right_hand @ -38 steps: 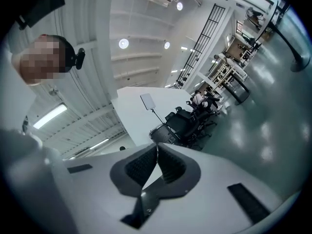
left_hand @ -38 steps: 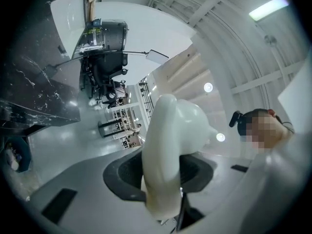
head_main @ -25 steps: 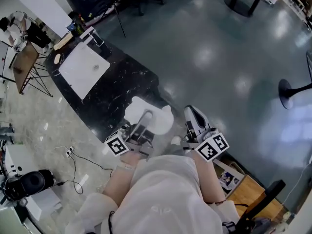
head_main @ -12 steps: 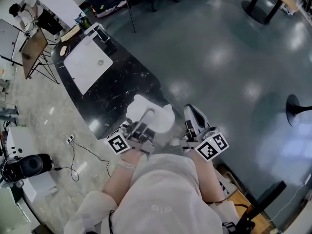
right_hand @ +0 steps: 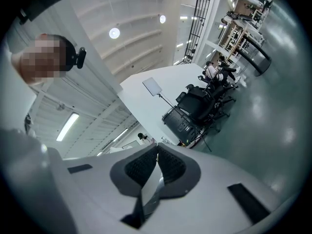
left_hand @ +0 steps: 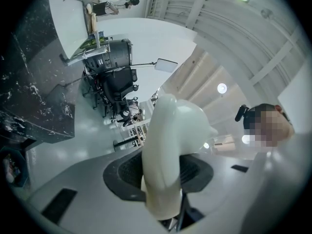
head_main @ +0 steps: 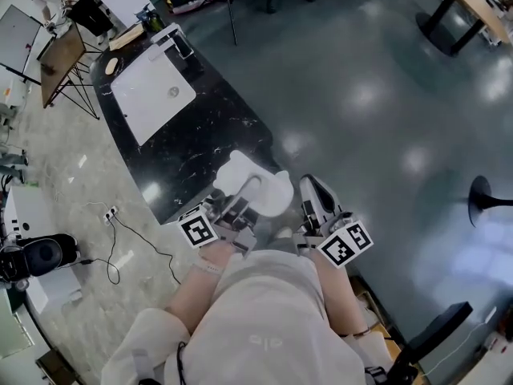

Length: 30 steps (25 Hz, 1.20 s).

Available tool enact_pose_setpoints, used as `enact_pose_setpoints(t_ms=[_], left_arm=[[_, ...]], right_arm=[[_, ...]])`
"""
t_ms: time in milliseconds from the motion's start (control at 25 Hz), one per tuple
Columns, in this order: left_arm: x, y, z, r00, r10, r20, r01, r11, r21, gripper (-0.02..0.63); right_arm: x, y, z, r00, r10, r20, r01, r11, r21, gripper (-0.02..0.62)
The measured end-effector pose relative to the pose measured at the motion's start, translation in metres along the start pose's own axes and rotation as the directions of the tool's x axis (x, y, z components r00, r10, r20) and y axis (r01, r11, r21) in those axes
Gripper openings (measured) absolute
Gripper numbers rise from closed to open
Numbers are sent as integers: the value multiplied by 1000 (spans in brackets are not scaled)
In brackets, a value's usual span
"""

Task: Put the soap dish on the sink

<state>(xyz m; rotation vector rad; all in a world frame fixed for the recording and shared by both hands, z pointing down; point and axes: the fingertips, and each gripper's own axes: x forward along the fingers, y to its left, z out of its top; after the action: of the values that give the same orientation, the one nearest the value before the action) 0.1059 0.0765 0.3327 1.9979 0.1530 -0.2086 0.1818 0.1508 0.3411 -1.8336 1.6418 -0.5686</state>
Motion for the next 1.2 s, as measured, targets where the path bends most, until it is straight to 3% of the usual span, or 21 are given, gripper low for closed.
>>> enact_pose_setpoints(t_ms=[280,480,600,720,840,1080,1200], left_arm=[[-4,-2,20,999,24,27,-26,998,50,143],[-17,25,80,993,88,79,-98,987,127,143],[-28,30,112,984,132,123,-155,967,203,143],[-42,37,141,967,193,164,-233,931,282,143],[-60,47,165,937,273,216,-335,878,341,143],[-98,88,215,873,387,298,-482,781,398,143],[-115,117,242,846,410,341,-526,747,406,143]], right_arm=[[20,8,3,999,24,-26,-24,1000,-8,25],[77,8,-11,997,57,-59,-57,998,-2,25],[102,12,-14,993,76,-87,-77,997,-13,25],[130,14,-17,990,95,-109,-97,995,-18,25],[163,19,-23,980,132,-152,-138,990,-27,25],[236,25,-54,959,191,-209,-204,978,-45,25],[276,25,-77,945,217,-246,-236,971,-48,25]])
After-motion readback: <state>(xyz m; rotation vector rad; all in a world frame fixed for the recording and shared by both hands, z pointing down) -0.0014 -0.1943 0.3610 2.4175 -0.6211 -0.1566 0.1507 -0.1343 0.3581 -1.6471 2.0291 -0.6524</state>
